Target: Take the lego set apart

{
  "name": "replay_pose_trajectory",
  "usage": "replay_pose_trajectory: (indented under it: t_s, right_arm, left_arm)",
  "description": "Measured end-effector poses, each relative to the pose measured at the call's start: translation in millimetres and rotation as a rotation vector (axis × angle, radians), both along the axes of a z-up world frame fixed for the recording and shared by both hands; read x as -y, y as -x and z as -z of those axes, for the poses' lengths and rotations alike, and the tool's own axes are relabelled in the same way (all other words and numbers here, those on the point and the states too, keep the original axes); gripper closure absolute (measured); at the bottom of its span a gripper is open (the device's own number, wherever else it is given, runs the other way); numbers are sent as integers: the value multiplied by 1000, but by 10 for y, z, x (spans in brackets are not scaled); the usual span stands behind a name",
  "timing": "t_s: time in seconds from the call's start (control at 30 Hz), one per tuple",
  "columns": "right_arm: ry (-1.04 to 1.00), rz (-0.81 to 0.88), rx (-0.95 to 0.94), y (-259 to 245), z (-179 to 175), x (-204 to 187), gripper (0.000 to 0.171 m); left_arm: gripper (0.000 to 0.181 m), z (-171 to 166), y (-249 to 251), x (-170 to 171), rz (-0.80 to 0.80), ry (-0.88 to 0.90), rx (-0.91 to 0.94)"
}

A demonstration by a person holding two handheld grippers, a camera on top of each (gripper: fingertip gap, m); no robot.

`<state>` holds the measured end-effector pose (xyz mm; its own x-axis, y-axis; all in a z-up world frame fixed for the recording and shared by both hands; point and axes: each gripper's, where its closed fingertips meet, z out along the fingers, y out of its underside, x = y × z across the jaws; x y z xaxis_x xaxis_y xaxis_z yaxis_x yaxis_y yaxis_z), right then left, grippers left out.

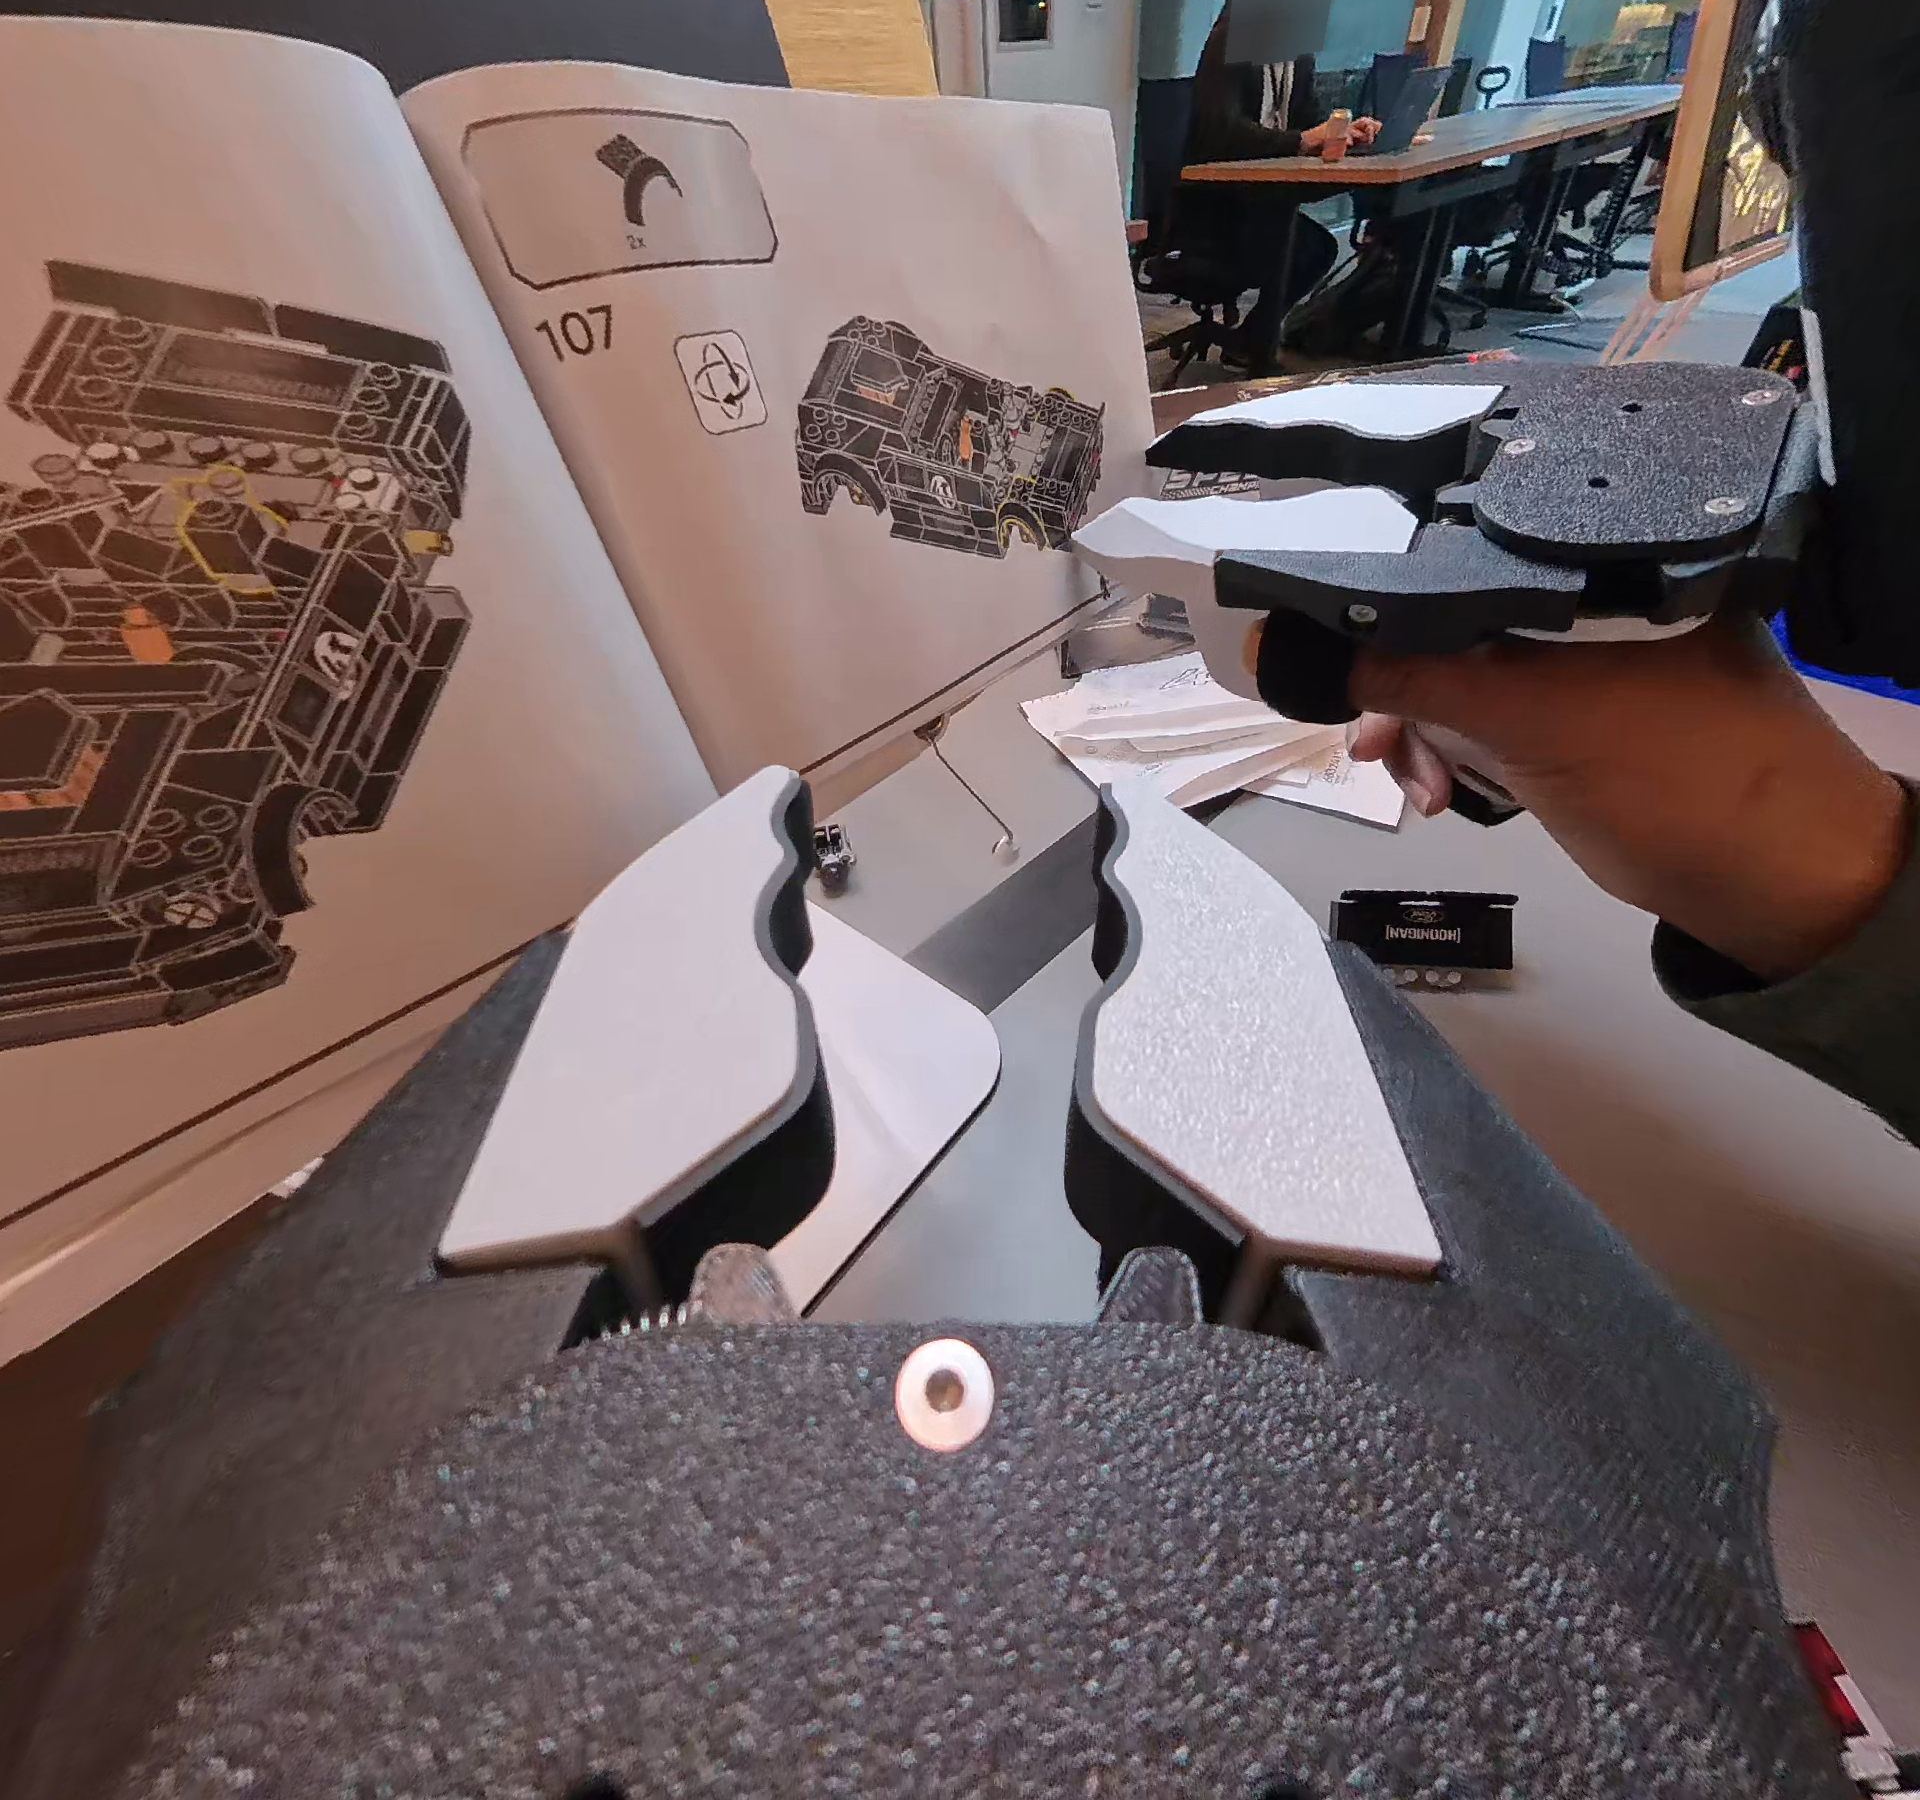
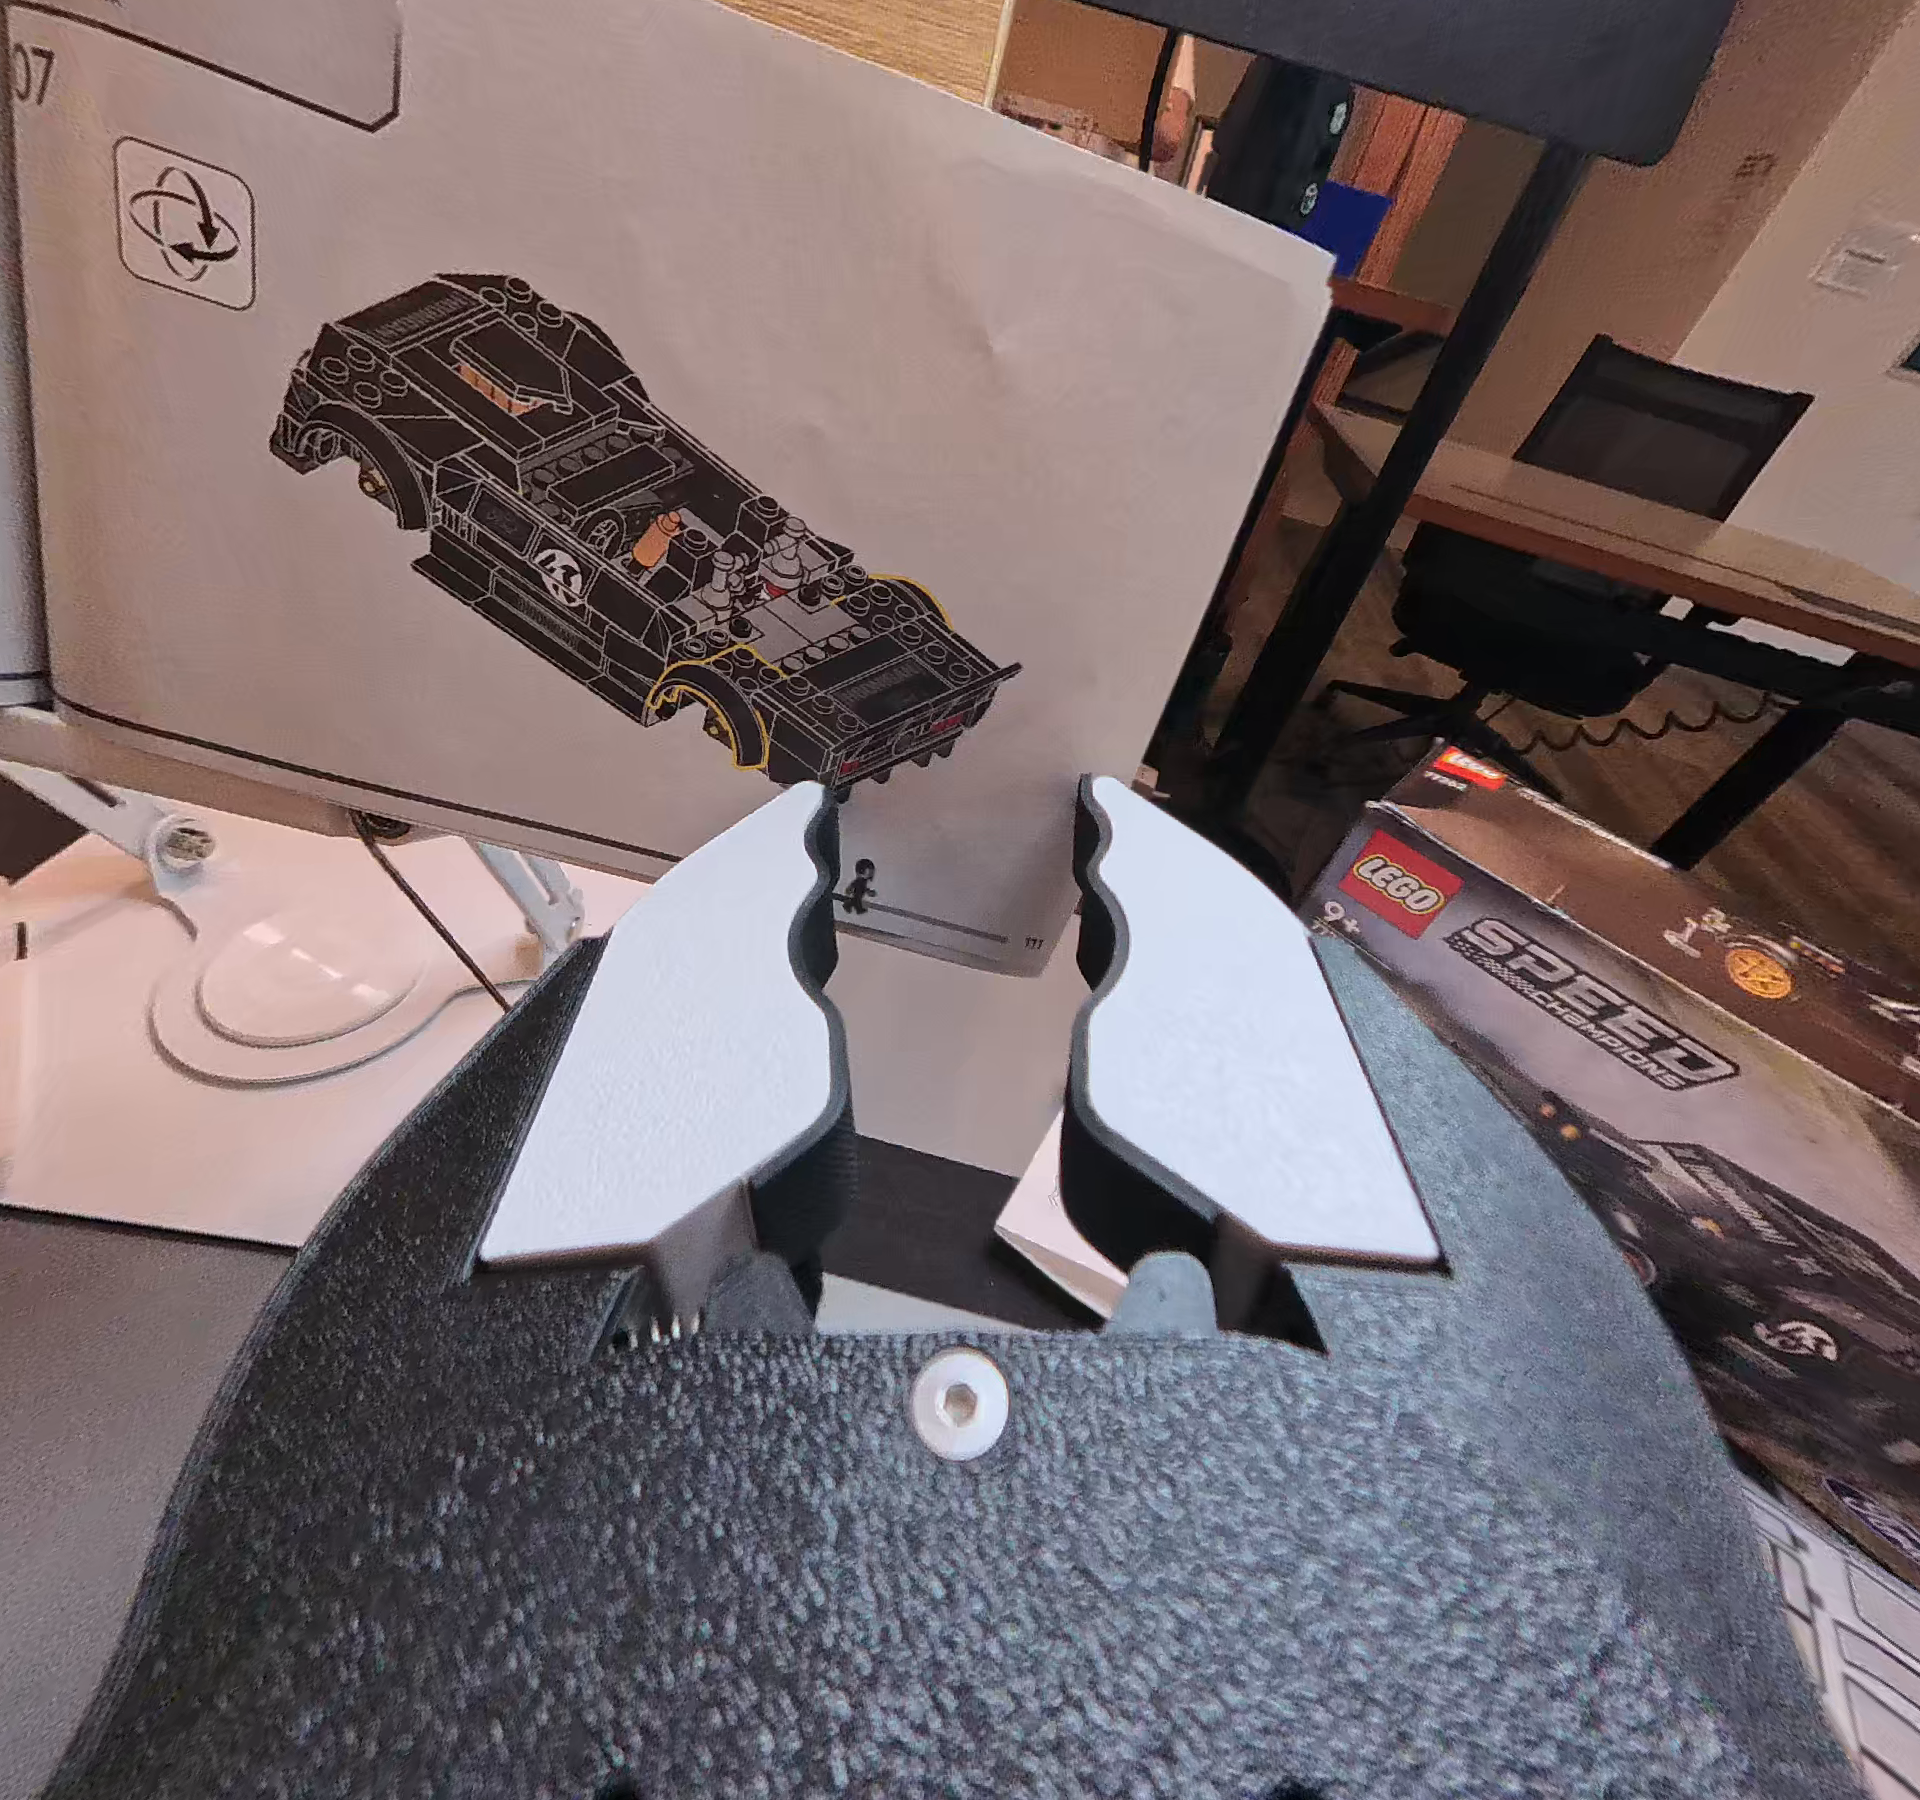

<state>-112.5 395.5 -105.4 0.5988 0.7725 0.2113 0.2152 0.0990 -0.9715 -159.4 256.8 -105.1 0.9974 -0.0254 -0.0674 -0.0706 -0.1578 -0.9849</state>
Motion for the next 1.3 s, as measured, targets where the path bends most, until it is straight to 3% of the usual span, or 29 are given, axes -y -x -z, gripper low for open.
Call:
replay_pose_trajectory:
  t_s: [0.43,0.57,0.73,0.9,0.97,1.3]
  right_arm:
    - [-9,4,25,-85,63,9,131]
    - [-119,-151,-89,-116,-67,429,143]
    - [-191,-292,128,182,604,817,145]
    - [-275,-229,223,504,737,690,145]
    - [-306,-170,261,510,720,606,169]
    - [-590,3,398,236,447,549,169]
  left_arm:
    - [135,-39,30,-519,6,132,-116]
    - [136,-60,22,-542,5,124,-113]
    - [135,-59,32,-560,-8,118,-107]
    - [138,-48,53,-566,-34,140,-128]
    - [140,-47,67,-571,-42,145,-128]
    - [148,-40,140,-616,-117,133,-110]
